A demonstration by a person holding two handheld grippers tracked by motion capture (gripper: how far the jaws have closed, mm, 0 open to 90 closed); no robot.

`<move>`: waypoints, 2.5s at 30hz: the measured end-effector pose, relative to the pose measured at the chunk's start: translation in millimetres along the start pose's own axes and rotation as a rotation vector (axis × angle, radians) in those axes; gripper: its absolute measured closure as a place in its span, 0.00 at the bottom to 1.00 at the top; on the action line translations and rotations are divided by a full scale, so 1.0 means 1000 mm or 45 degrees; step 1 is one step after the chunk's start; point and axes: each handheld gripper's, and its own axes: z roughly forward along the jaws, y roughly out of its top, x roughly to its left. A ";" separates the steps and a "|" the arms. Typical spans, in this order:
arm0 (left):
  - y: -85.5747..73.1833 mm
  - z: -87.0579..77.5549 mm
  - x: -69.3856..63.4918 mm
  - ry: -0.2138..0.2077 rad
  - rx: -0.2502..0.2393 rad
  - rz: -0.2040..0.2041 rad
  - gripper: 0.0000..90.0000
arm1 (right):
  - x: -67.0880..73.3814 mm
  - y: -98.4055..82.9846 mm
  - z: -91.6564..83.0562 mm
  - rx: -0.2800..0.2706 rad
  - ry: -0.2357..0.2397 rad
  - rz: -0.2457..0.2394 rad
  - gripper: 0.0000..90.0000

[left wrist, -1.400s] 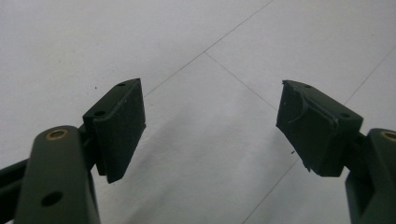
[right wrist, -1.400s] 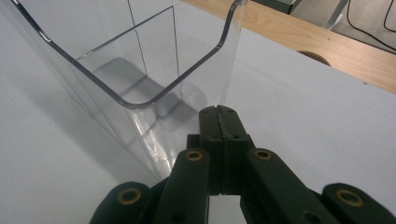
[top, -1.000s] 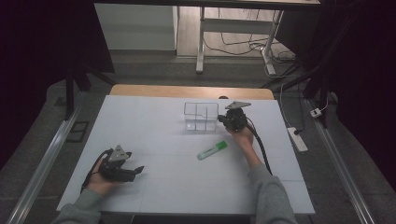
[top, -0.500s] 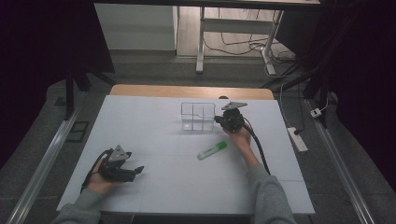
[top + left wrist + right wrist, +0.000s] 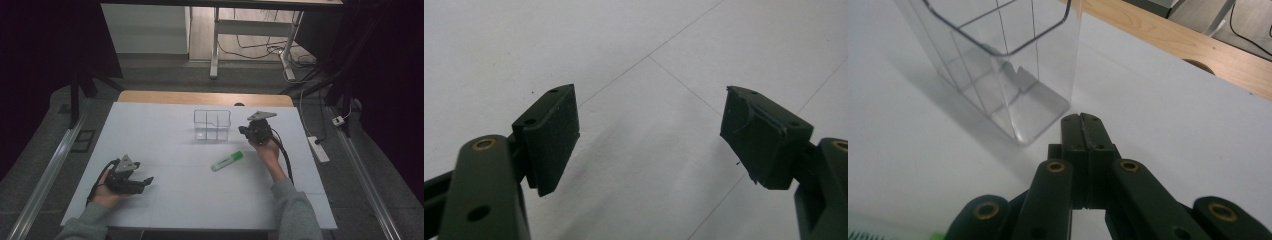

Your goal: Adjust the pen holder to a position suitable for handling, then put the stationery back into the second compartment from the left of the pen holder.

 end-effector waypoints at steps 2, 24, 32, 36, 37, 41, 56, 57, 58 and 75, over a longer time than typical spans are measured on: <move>0.000 0.000 0.000 0.002 -0.002 -0.001 0.26 | 0.000 -0.004 -0.007 0.005 0.000 0.005 0.99; 0.002 0.004 0.002 0.001 0.003 0.000 0.26 | -0.007 -0.028 -0.050 0.199 0.022 -0.019 0.99; 0.003 0.004 0.002 0.004 0.001 0.000 0.26 | -0.003 -0.029 -0.043 0.241 0.037 -0.033 0.99; 0.003 0.004 0.002 0.004 0.001 0.001 0.26 | -0.001 -0.029 -0.040 0.258 0.031 -0.042 0.99; 0.003 0.004 0.002 0.003 0.001 0.002 0.26 | -0.001 -0.030 -0.039 0.264 0.031 -0.045 0.99; 0.003 0.004 0.001 0.005 0.002 0.004 0.26 | -0.002 -0.031 -0.034 0.294 0.025 -0.051 0.99; 0.003 0.004 0.001 0.008 0.007 0.006 0.26 | 0.004 -0.034 -0.014 0.327 0.077 -0.042 0.99; 0.003 0.004 0.001 0.008 0.006 0.007 0.26 | 0.005 -0.034 -0.013 0.326 0.085 -0.052 0.99; 0.003 0.004 0.001 0.007 0.005 0.007 0.26 | 0.007 -0.034 -0.012 0.325 0.092 -0.048 0.99; 0.003 0.005 0.001 0.008 0.017 0.015 0.27 | 0.018 -0.032 -0.005 0.325 0.154 -0.069 0.99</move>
